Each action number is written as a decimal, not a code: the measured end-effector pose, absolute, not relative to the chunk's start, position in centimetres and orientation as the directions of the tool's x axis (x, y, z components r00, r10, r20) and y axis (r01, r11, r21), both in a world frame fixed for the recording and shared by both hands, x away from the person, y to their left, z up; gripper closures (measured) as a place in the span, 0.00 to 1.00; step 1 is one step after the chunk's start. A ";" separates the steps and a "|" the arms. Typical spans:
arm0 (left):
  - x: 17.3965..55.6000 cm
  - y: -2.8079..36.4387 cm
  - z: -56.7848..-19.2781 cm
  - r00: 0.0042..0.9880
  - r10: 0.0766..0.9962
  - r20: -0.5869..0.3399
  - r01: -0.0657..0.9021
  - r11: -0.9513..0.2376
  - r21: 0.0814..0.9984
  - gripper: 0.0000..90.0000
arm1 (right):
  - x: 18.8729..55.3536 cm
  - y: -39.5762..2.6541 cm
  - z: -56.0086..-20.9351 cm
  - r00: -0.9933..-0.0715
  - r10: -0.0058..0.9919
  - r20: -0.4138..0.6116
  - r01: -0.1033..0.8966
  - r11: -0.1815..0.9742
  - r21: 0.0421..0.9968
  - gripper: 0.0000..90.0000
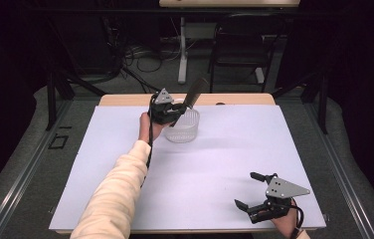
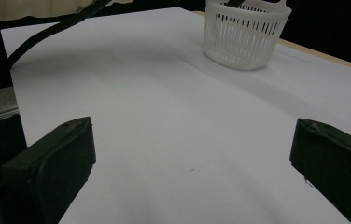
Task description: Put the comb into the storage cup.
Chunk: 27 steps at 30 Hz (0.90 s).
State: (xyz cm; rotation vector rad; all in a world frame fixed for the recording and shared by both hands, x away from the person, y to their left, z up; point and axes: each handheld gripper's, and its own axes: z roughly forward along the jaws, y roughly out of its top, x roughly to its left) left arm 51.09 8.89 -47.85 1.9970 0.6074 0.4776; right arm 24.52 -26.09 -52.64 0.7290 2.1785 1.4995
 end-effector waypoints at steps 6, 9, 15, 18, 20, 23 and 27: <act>51.1 8.7 -48.0 0.807 0.583 0.090 0.218 -0.437 0.873 0.80 | 24.5 -26.1 -52.6 -0.785 0.618 -0.029 0.194 0.290 0.937 0.00; 51.1 8.6 -48.1 0.809 0.580 0.094 0.218 -0.445 0.869 0.80 | 24.5 -26.1 -52.6 -0.785 0.618 -0.030 0.193 0.290 0.937 0.00; 51.1 8.4 -48.2 0.813 0.574 0.094 0.220 -0.454 0.864 0.80 | 24.5 -26.1 -52.6 -0.786 0.618 -0.031 0.192 0.290 0.938 0.00; 51.1 8.4 -48.2 0.815 0.571 0.099 0.218 -0.460 0.861 0.80 | 24.5 -26.1 -52.6 -0.785 0.618 -0.033 0.190 0.292 0.937 0.00; 51.2 8.4 -48.3 0.816 0.570 0.099 0.217 -0.460 0.861 0.80 | 24.5 -26.1 -52.6 -0.785 0.619 -0.032 0.191 0.291 0.937 0.00; 51.2 8.4 -48.4 0.816 0.569 0.099 0.219 -0.463 0.859 0.80 | 24.5 -26.1 -52.6 -0.785 0.619 -0.033 0.191 0.292 0.937 0.00; 51.2 8.3 -48.4 0.818 0.565 0.107 0.216 -0.475 0.853 0.80 | 24.6 -26.1 -52.6 -0.785 0.619 -0.033 0.191 0.292 0.937 0.00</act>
